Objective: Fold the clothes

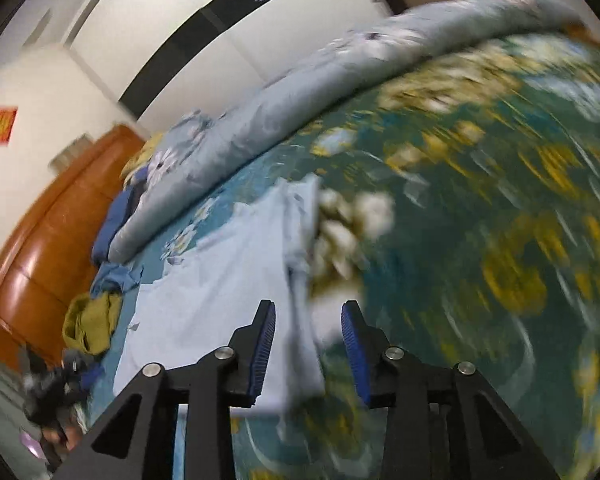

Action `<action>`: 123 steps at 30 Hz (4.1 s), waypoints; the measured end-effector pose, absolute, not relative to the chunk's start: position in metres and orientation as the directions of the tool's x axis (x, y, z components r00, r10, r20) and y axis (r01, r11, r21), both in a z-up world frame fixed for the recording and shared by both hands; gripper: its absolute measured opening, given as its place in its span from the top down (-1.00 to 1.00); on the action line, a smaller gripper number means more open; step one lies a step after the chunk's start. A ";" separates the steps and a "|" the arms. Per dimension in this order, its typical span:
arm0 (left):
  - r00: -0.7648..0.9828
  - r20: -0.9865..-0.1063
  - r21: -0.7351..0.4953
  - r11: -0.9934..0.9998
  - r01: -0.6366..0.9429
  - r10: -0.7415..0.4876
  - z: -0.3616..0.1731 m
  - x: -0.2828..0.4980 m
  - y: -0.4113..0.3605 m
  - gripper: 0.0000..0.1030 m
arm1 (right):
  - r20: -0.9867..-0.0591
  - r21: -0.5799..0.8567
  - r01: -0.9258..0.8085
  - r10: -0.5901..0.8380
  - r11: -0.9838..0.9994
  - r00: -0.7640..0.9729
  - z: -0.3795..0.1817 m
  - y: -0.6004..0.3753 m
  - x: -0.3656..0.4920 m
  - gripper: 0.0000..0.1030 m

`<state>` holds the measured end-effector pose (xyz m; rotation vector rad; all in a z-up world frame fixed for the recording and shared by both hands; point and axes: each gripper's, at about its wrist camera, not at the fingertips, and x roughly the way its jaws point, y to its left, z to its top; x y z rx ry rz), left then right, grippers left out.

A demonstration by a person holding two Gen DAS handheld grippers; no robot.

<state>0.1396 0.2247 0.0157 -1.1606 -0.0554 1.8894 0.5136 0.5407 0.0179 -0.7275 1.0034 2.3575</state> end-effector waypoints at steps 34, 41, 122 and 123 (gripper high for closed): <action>-0.130 -0.728 -0.361 -0.537 -0.762 0.673 -0.022 0.062 0.345 0.90 | -0.728 0.289 -0.563 0.204 -0.774 -0.655 0.010 0.636 0.351 0.90; -0.102 -0.734 -0.404 -0.552 -0.730 0.672 -0.045 0.055 0.342 0.86 | -0.748 0.339 -0.577 0.160 -0.743 -0.644 -0.018 0.647 0.351 0.90; -0.115 -0.525 -0.692 -0.502 -0.520 0.843 0.006 0.197 0.175 0.24 | -0.712 0.399 -0.296 -0.090 -0.868 -0.696 0.087 0.367 0.293 0.63; -0.102 -0.521 -0.697 -0.491 -0.522 0.848 0.010 0.196 0.185 0.22 | -0.711 0.396 -0.313 -0.073 -0.863 -0.700 0.088 0.373 0.301 0.63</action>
